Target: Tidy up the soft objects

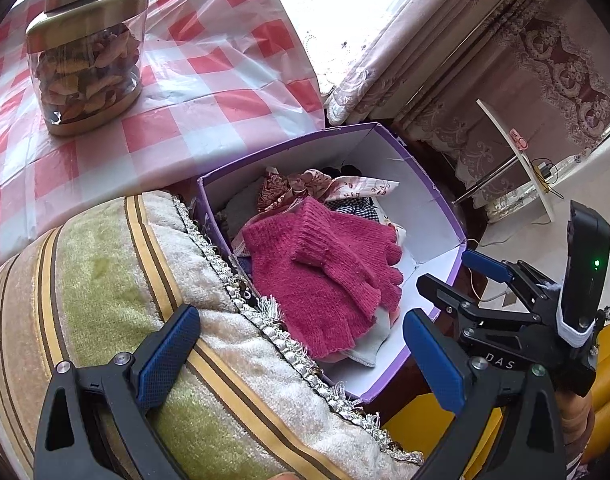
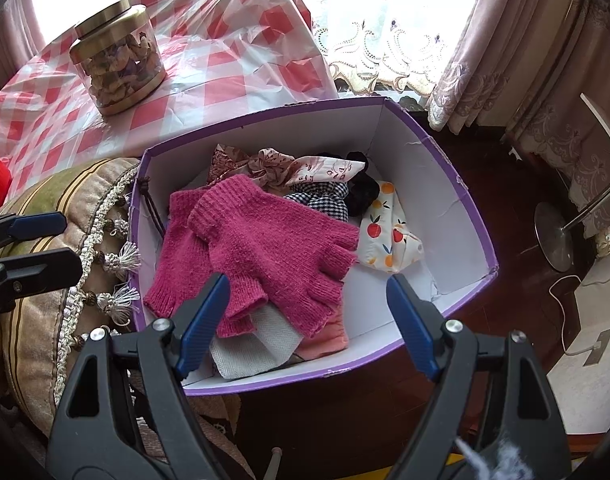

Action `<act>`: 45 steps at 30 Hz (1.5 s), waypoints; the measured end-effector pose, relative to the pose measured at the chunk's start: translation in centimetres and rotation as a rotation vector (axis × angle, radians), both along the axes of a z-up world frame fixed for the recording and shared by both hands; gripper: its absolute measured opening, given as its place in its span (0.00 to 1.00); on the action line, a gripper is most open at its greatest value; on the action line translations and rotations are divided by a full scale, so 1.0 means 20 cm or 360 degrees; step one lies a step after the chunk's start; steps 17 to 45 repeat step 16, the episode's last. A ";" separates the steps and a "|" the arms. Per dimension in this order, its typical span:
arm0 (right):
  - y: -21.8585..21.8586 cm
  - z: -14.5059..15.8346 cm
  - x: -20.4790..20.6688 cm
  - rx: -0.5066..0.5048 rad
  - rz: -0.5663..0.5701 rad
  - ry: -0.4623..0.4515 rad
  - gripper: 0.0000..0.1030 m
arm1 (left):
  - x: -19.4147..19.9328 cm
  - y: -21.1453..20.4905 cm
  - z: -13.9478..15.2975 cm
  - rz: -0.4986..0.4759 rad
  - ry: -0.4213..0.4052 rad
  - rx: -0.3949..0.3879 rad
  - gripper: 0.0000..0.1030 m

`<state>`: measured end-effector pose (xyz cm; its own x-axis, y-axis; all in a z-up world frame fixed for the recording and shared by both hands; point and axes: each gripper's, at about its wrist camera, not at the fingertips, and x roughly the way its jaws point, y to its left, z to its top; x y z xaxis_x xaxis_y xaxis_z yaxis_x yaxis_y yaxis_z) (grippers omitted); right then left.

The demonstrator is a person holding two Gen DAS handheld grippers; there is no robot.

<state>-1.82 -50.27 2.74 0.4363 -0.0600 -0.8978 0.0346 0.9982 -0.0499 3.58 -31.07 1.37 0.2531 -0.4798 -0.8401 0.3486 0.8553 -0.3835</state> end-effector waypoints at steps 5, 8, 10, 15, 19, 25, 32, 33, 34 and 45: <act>-0.01 0.00 -0.01 0.0005 -0.0010 0.0001 0.80 | 0.01 -0.01 0.00 0.0022 0.0011 0.0017 0.99; -0.01 0.00 -0.01 0.0009 -0.0014 0.0001 0.80 | 0.01 -0.01 0.00 0.0027 0.0010 0.0026 0.99; -0.01 0.00 -0.01 0.0010 -0.0016 0.0000 0.80 | 0.02 -0.02 -0.01 0.0028 0.0009 0.0031 0.99; -0.01 0.00 -0.01 0.0019 -0.0020 0.0002 0.80 | 0.01 -0.03 -0.01 0.0024 -0.0012 0.0042 0.99; -0.01 0.00 -0.01 0.0023 -0.0021 0.0001 0.80 | 0.01 -0.04 -0.01 0.0014 -0.0018 0.0044 1.00; -0.01 0.00 -0.01 0.0023 -0.0021 0.0001 0.80 | 0.01 -0.04 -0.01 0.0014 -0.0018 0.0044 1.00; -0.01 0.00 -0.01 0.0023 -0.0021 0.0001 0.80 | 0.01 -0.04 -0.01 0.0014 -0.0018 0.0044 1.00; -0.01 0.00 -0.01 0.0023 -0.0021 0.0001 0.80 | 0.01 -0.04 -0.01 0.0014 -0.0018 0.0044 1.00; -0.01 0.00 -0.01 0.0023 -0.0021 0.0001 0.80 | 0.01 -0.04 -0.01 0.0014 -0.0018 0.0044 1.00; -0.01 0.00 -0.01 0.0023 -0.0021 0.0001 0.80 | 0.01 -0.04 -0.01 0.0014 -0.0018 0.0044 1.00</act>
